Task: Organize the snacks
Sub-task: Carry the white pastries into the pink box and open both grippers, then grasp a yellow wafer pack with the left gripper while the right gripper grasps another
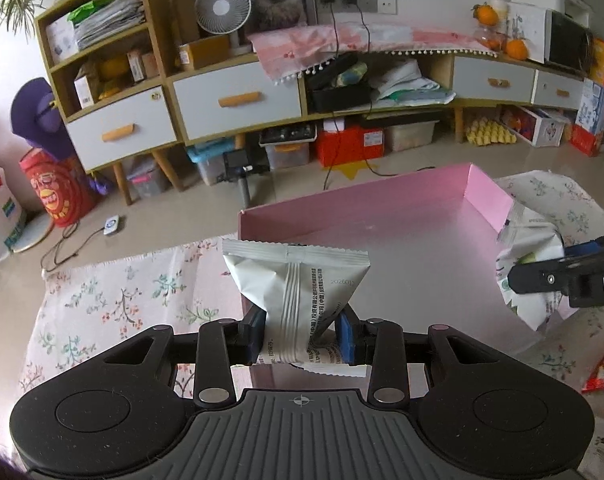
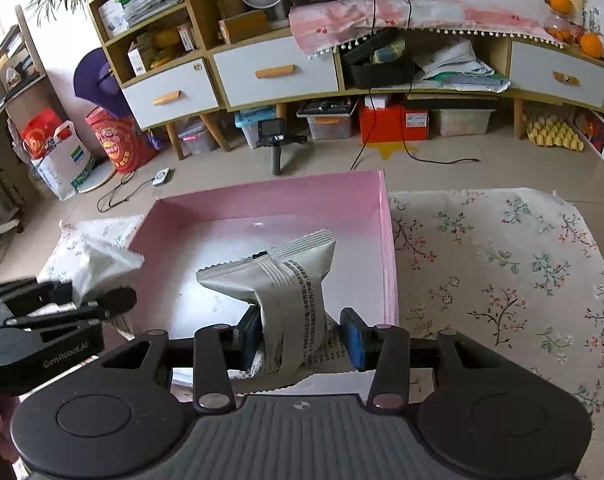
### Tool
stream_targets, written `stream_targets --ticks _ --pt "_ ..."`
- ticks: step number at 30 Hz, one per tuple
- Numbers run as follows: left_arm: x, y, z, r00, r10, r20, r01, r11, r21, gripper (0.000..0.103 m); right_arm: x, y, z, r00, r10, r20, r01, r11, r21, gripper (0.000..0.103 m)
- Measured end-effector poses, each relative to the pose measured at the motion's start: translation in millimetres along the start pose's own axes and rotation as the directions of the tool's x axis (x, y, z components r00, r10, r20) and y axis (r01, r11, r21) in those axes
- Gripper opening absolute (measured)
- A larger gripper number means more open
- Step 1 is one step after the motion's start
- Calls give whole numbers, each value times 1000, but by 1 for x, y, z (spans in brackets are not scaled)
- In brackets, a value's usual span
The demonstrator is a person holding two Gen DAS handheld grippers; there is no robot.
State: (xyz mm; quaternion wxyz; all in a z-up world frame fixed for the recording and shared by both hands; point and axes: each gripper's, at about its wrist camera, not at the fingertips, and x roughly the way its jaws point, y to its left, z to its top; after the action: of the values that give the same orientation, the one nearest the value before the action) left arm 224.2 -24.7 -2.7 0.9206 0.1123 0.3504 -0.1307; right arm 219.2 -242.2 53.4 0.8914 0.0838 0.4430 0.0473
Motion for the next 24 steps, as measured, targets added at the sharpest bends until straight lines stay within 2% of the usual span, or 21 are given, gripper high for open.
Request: stream_targets --ticks 3,5,7,14,24 --pt "0 -1 1 1000 0 21 0 1000 16 36 3 0 0 1000 -7 -5 7 1000 -5 24" --pt "0 0 2 999 -37 28 36 999 16 46 2 0 0 1000 -11 0 11 1000 2 27" --pt "0 4 2 998 -58 20 58 998 -10 54 -1 -1 1 1000 -12 6 12 1000 10 41" --pt "-14 9 3 999 -50 -12 50 999 -6 82 -17 1 1 1000 -18 9 18 1000 13 53" --pt "-52 12 -17 996 -79 -48 77 997 -30 92 -55 12 -8 999 -27 25 27 1000 3 72"
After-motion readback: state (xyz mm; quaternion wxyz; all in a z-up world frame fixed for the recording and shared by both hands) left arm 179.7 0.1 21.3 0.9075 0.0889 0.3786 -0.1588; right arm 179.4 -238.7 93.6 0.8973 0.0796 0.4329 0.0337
